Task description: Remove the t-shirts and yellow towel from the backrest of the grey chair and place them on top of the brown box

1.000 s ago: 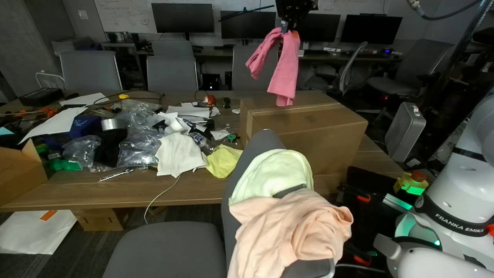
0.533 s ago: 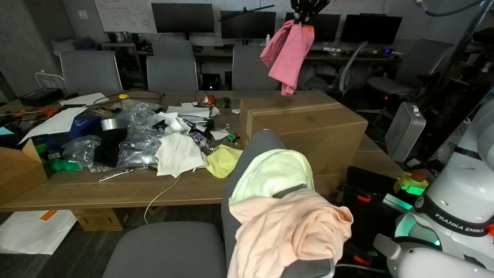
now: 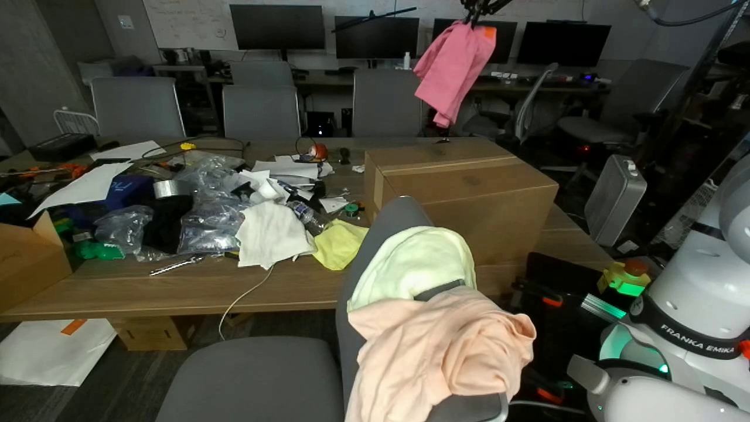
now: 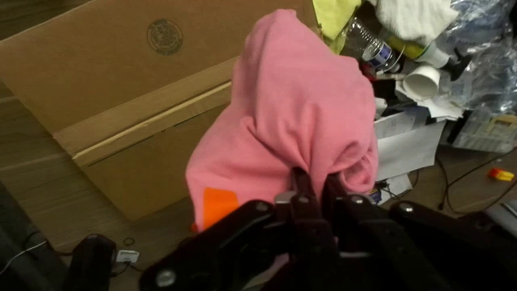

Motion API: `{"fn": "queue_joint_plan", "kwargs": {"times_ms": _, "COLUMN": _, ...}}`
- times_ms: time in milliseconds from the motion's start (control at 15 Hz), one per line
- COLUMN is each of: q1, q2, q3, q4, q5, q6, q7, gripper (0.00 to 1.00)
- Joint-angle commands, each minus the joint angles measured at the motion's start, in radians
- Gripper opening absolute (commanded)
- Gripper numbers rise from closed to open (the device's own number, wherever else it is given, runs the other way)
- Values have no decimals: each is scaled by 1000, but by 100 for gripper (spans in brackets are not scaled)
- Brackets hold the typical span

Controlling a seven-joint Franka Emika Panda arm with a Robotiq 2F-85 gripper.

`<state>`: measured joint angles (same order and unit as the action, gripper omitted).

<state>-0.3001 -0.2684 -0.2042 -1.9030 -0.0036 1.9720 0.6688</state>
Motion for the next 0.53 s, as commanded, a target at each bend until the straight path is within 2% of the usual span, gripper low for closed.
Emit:
{"fn": "queue_joint_plan", "kwargs": {"times_ms": 0, "q1": -19, "q2": 15, "q3": 52, "q4": 50, "q5": -130, "q6": 0, "q7": 170, "gripper": 4}}
{"fn": "queue_joint_plan", "kwargs": {"times_ms": 133, "q1": -17, "q2": 18, "q3": 69, "q4": 57, "q5": -205, "q6": -12, "q7": 250, "gripper": 4}}
{"fn": "queue_joint_plan", "kwargs": {"times_ms": 200, "q1": -14, "q2": 25, "q3": 74, "q4": 61, "q5": -234, "q6": -18, "q7": 283, "gripper": 10}}
{"fn": "queue_joint_plan", "kwargs": {"times_ms": 267, "q1": -10, "q2": 28, "q3": 78, "q4": 63, "q5": -256, "q6": -26, "q7": 304, "gripper": 36}}
{"fn": "queue_joint_plan", "kwargs": {"times_ms": 333, "q1": -5, "q2": 30, "q3": 80, "q4": 62, "q5": -272, "q6": -32, "q7": 319, "gripper": 38}}
{"fn": "queue_joint_plan", "kwargs": {"times_ms": 467, "q1": 0, "q2": 36, "q3": 81, "q4": 61, "q5": -292, "q6": -44, "q7": 334, "gripper": 53}}
